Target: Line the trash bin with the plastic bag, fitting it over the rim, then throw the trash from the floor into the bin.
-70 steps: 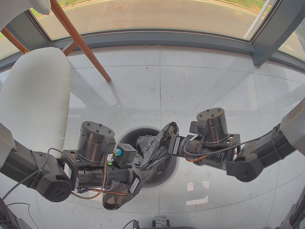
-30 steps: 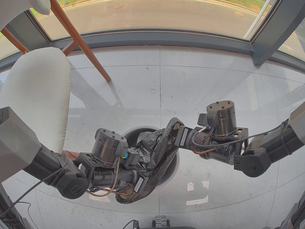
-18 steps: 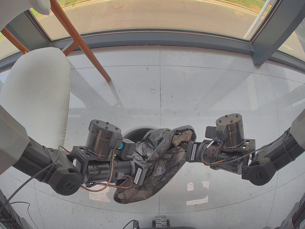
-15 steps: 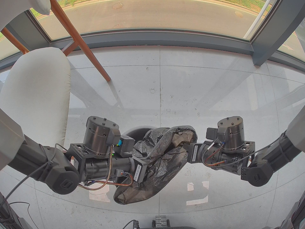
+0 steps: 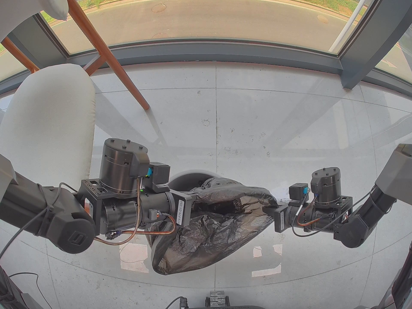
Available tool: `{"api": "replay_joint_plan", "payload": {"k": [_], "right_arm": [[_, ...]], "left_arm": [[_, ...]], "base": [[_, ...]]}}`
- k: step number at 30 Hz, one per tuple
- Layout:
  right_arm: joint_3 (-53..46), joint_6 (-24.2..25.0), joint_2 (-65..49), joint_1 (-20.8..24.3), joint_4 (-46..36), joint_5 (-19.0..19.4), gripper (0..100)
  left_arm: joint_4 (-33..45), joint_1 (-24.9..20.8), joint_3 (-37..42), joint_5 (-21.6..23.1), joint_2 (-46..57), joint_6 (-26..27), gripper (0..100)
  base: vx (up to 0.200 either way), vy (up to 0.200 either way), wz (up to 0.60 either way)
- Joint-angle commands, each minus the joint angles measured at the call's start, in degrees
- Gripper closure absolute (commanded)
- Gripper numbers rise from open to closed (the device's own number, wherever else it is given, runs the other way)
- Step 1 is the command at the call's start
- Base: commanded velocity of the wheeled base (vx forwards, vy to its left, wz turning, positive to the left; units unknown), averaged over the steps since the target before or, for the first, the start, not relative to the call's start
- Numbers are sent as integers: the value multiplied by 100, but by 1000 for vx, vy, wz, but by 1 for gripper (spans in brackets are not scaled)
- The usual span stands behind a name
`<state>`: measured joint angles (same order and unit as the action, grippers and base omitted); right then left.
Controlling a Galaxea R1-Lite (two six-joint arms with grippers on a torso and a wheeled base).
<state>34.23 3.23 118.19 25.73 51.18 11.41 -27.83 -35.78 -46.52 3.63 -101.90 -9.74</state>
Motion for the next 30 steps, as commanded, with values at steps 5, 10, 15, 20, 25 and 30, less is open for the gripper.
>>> {"api": "replay_joint_plan", "payload": {"k": [5, 10, 15, 20, 25, 30], "right_arm": [[-329, -499, 741, -7, 727, 116, 100], [-48, -464, 1488, 11, 2450, 125, 100], [303, -130, 1171, 28, 2485, 125, 0], [-268, 872, 11, 336, 2344, 142, 0], [-1094, 1505, -1043, 687, 2379, 151, 0], [-1472, 1514, -1606, 626, 2379, 300, 0]], "left_arm": [[23, -8, 196, -47, 12, 16, 100], [15, -8, 117, -56, -5, 16, 100], [15, 18, -41, -73, 12, 16, 100], [23, 168, -235, -73, 12, 25, 100], [23, 537, -604, -73, -67, 139, 100], [-21, 924, -771, -38, -330, 508, 100]], "base": [[0, 0, 0], [0, 0, 0], [0, 0, 0], [0, 0, 0], [0, 0, 0], [0, 0, 0]]}}
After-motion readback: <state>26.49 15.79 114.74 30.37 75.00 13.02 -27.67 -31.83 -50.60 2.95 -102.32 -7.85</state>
